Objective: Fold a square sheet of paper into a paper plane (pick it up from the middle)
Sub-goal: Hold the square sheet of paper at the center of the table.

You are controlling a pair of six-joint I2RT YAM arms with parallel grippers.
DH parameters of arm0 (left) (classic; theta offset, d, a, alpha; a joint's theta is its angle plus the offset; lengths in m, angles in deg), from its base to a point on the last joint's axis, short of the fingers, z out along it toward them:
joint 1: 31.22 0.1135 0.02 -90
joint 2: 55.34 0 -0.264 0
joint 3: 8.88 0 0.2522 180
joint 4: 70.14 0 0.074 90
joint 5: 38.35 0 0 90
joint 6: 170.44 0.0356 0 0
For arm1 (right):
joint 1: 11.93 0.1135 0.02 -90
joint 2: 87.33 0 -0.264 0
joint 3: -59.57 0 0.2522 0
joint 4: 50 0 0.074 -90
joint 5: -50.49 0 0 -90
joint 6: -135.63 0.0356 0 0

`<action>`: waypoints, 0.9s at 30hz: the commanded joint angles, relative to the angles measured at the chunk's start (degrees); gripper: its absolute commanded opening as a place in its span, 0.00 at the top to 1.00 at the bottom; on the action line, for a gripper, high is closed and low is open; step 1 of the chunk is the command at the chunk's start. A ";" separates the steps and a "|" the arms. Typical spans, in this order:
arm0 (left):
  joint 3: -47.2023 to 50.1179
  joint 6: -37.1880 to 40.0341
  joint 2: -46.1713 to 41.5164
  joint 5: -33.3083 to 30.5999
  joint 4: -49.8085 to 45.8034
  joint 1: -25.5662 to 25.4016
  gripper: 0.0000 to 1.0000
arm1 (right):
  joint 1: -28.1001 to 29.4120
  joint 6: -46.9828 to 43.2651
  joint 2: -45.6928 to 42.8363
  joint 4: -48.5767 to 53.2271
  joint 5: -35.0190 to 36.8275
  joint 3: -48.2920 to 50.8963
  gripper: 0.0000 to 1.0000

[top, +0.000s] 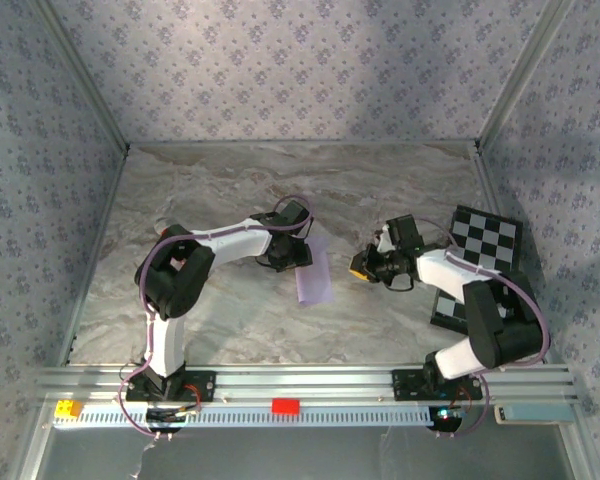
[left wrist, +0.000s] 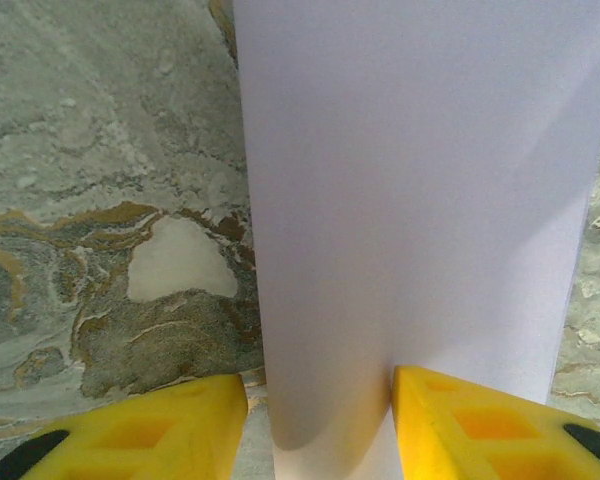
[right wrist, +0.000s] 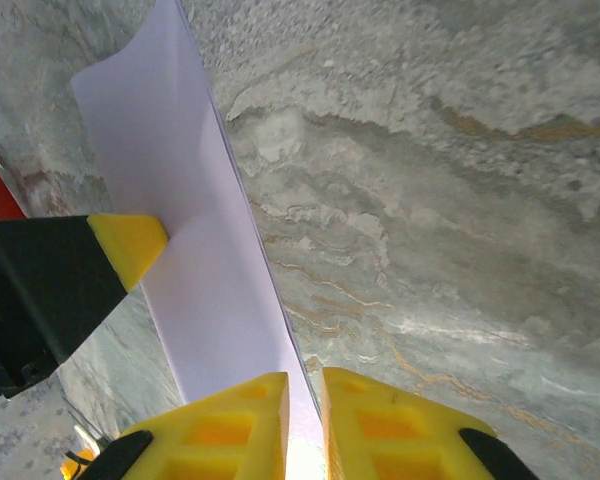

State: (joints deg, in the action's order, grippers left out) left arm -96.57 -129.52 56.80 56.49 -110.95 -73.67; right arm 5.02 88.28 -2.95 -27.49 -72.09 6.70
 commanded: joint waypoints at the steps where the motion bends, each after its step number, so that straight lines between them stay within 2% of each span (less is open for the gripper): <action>1: 0.89 0.47 4.45 -3.00 -2.34 0.28 0.55 | 1.71 -2.42 2.68 0.56 -1.08 -3.18 0.86; 11: 0.66 0.52 5.20 -2.66 -2.19 0.26 0.54 | 7.00 -5.01 13.75 3.01 0.75 -12.32 0.94; 24: -0.05 1.18 5.27 -2.73 -2.48 0.15 0.54 | 9.79 -6.18 21.90 6.22 0.74 -19.48 0.93; 27: 0.10 1.24 5.28 -2.80 -2.47 0.16 0.55 | 10.19 -9.64 23.20 9.09 3.96 -20.21 0.93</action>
State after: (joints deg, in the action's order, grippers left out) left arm -97.93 -129.32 57.61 56.49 -112.48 -73.67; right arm 14.57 81.88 18.58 -23.03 -71.09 -12.08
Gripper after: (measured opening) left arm 0.455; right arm 0.071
